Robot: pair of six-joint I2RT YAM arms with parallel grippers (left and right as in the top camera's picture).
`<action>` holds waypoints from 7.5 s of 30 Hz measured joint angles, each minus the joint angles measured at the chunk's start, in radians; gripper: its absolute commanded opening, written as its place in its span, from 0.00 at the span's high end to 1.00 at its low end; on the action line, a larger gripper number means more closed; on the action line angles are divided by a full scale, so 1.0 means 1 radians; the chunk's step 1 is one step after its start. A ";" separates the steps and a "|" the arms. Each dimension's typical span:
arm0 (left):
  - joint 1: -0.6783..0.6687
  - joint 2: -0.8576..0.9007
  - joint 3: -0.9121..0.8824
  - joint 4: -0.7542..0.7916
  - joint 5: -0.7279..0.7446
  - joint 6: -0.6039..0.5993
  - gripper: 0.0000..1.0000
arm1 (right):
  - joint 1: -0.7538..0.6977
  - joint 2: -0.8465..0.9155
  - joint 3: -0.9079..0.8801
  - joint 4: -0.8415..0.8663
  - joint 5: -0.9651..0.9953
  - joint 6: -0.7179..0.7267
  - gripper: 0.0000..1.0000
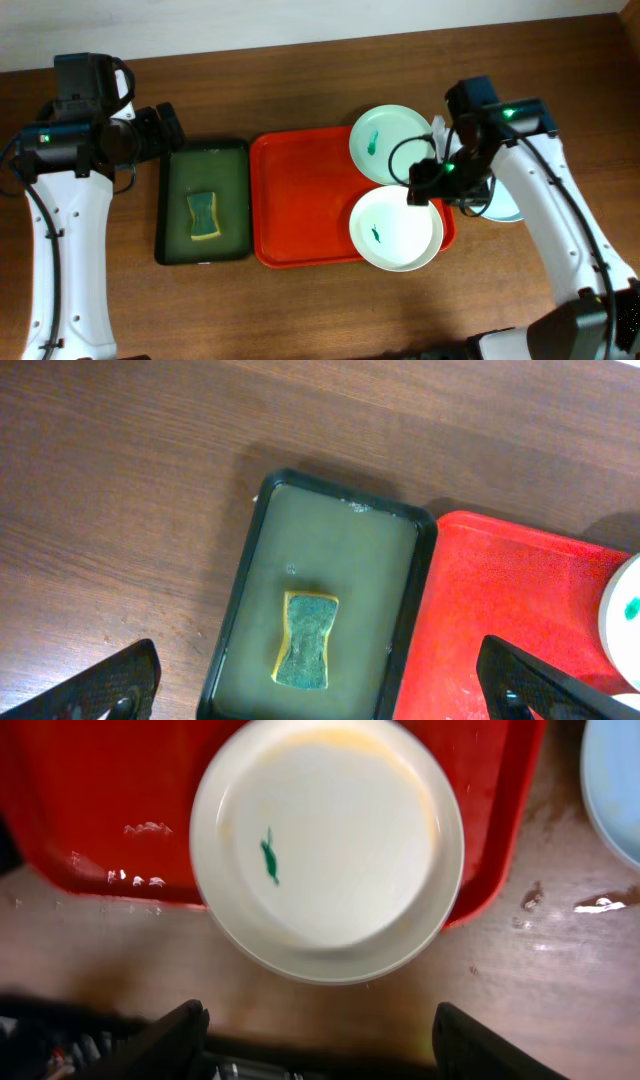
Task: Clean dirty plates on tray and stack at the side
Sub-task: 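Carry the plate to the table right of the tray and set it down, then move right gripper to the rim of the lower white plate on tray, then grasp the sponge in the green tray with left gripper and lift it, then scrub the held white plate with the sponge using left gripper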
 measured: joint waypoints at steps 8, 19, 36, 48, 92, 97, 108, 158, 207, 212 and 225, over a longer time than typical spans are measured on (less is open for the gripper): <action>0.000 0.000 0.000 0.000 0.000 0.000 0.01 | 0.000 0.005 -0.281 0.196 0.027 0.061 0.36; 0.000 0.000 0.000 0.000 0.000 0.000 0.01 | 0.000 0.005 -0.302 0.206 0.027 0.061 0.36; 0.000 0.000 0.000 0.000 0.000 0.000 0.01 | 0.000 0.004 -0.377 0.408 0.188 0.068 0.50; 0.000 0.000 0.000 0.000 0.000 0.000 0.01 | 0.000 0.005 -0.520 0.552 0.192 0.097 0.93; -0.057 0.002 -0.210 -0.031 -0.002 0.001 0.26 | 0.338 0.101 -0.526 1.027 0.180 0.422 0.75; -0.063 0.012 -0.494 0.158 -0.009 0.024 0.47 | 0.338 0.137 -0.526 1.043 0.180 0.421 0.86; -0.081 0.147 -0.631 0.430 -0.004 0.114 0.46 | 0.338 0.137 -0.526 1.051 0.180 0.419 0.86; -0.190 0.171 -0.283 0.141 -0.053 0.218 1.00 | 0.338 0.192 -0.431 0.919 0.129 0.352 0.96; -0.470 0.509 -0.190 0.270 0.335 0.063 1.00 | 0.332 0.192 -0.426 0.918 0.095 0.523 0.96; -0.426 0.345 -0.193 0.229 0.303 0.063 1.00 | 0.332 0.192 -0.426 0.919 0.088 0.523 0.96; -0.495 0.399 -0.443 0.488 0.229 -0.032 1.00 | 0.332 0.192 -0.424 0.919 0.085 0.520 0.96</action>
